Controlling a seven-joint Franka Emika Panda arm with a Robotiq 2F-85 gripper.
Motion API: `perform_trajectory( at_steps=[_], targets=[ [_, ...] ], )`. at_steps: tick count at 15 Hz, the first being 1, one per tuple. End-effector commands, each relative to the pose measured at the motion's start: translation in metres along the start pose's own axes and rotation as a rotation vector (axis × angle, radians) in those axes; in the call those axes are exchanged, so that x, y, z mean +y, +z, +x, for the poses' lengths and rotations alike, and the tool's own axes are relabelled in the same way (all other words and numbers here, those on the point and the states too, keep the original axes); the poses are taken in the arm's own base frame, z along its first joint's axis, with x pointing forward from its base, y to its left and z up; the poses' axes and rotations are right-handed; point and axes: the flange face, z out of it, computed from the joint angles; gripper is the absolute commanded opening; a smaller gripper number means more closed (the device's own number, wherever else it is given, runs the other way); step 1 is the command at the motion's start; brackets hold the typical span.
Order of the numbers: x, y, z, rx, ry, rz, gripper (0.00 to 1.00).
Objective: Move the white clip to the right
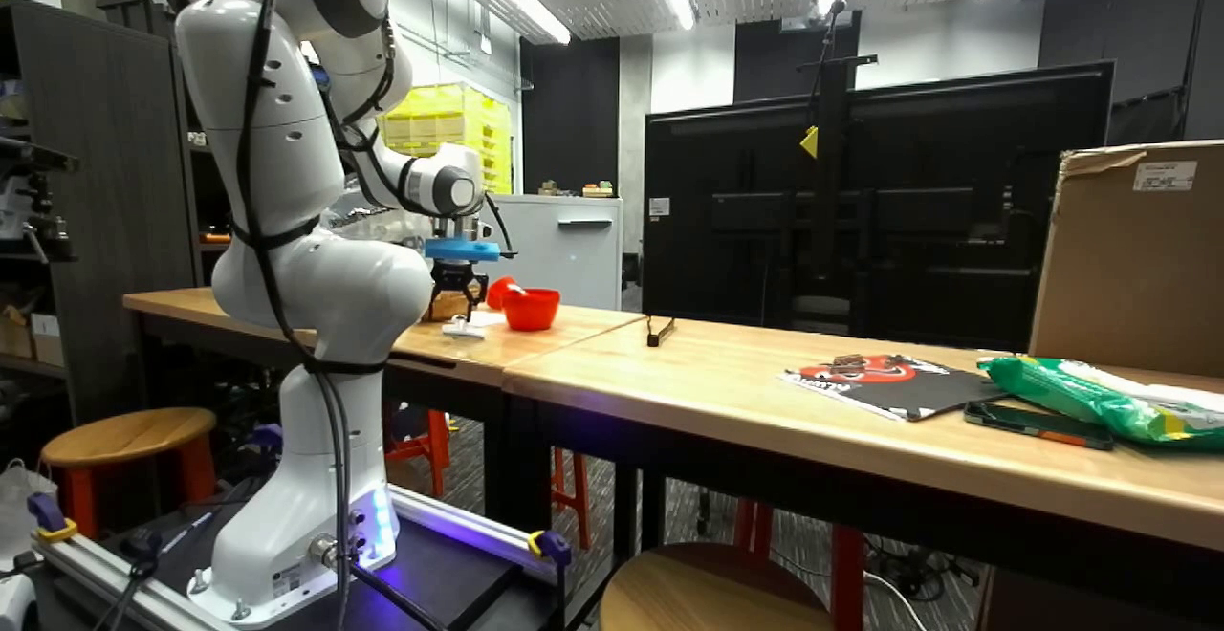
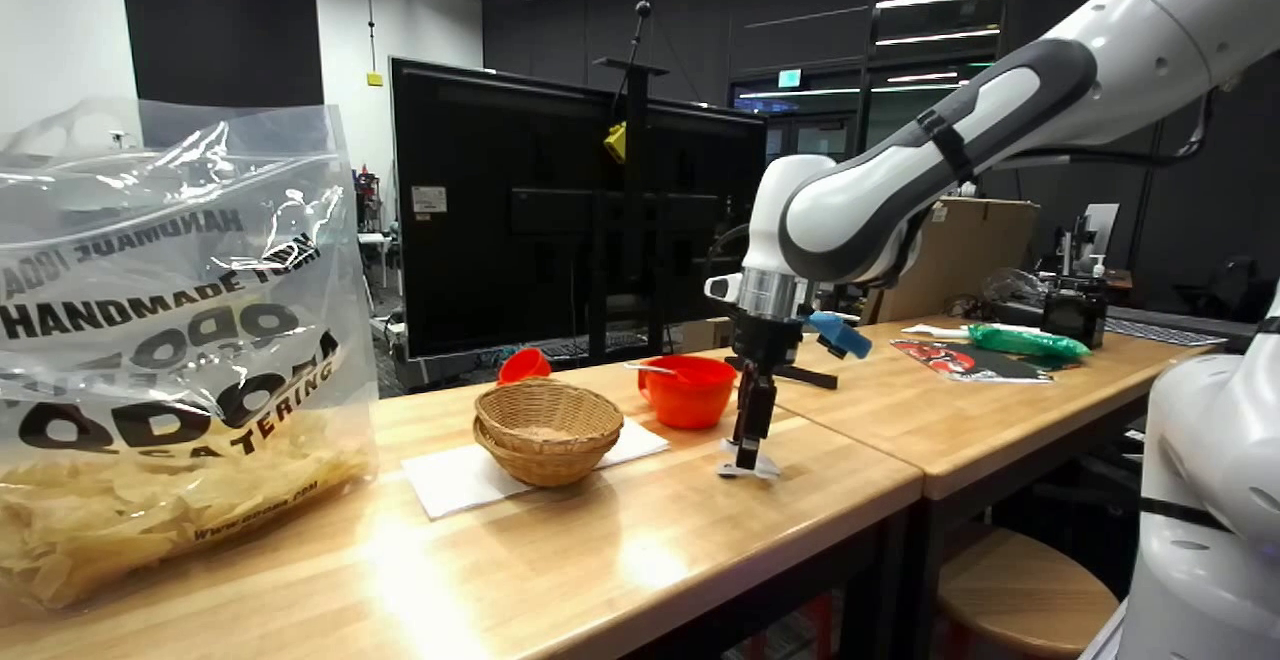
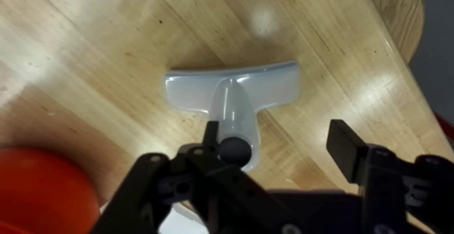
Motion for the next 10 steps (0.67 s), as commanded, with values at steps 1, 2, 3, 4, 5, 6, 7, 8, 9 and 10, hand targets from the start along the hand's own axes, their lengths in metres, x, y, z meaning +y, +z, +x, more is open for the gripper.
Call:
perform_trajectory(
  at_steps=[1,2,3,4,5,6,7,8,9,10],
  targets=[
    [0.0054,0.0003,-0.0021,0.013,-0.002,0.004,0.47],
    [0.0068,-0.0008,-0.0023,0.015,0.002,0.001,0.39],
    [0.0079,-0.0023,-0.0028,0.017,0.006,0.000,0.30],
    [0.0096,-0.0025,-0.0037,0.019,0.008,-0.002,0.23],
    [0.0106,-0.0037,-0.0046,0.021,0.009,-0.003,0.16],
    [0.0117,-0.0049,-0.0054,0.022,0.011,-0.004,0.08],
    [0.0133,-0.0060,-0.0061,0.025,0.012,-0.006,0.01],
    [0.0138,-0.0074,-0.0064,0.027,0.013,-0.007,0.01],
    [0.0140,-0.0084,-0.0066,0.027,0.014,-0.007,0.00],
    [0.0142,-0.0089,-0.0070,0.027,0.014,-0.008,0.00]
  ],
)
